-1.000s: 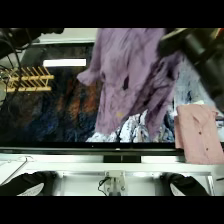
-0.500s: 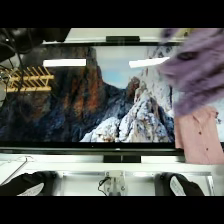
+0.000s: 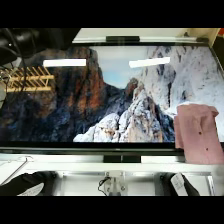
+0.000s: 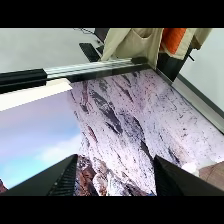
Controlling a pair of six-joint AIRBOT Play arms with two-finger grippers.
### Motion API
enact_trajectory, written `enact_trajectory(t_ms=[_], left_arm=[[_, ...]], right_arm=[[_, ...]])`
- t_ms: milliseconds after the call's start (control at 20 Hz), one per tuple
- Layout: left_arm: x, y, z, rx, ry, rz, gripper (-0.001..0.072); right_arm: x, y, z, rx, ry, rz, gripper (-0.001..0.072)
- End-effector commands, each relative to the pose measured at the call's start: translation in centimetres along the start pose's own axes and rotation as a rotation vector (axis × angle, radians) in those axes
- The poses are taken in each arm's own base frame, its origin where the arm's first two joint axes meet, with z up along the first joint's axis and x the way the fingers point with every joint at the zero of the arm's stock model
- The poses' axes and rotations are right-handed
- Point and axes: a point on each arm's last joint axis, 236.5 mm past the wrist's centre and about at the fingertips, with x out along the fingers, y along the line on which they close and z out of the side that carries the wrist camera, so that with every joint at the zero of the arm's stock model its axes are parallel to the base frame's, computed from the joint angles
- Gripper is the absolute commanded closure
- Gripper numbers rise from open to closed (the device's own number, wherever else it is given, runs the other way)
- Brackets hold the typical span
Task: Fold the shirts.
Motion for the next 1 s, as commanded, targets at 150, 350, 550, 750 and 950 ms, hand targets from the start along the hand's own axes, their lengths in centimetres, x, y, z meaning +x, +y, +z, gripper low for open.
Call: enact_trajectory(t_ms=[150,350,550,750,950], left_arm=[[0.0,-0.4,-0.1,-0.014,0.006,-0.015,0.0157],[0.0,-0.4,-0.1,-0.013,0.006,-0.015,0.0158],[0.0,-0.4,-0.1,-0.013,0.006,-0.015,0.0158],[0.0,-0.4,-0.1,-0.013,0.007,-0.015,0.0158],[0.0,-0.4,-0.2,-0.014,0.008,-0.015,0.0158]], right_arm=[[0.1,-7.1,-1.0,-0.031,0.001,-0.175,0.0633],[-0.4,-9.6,-0.4,-0.089,-0.009,-0.238,0.0634],[-0.2,-10.2,1.8,-0.123,-0.052,-0.256,0.0634],[1.1,-10.4,2.0,-0.187,-0.058,-0.255,0.0633],[2.5,-10.6,-0.9,-0.246,-0.003,-0.245,0.0633]])
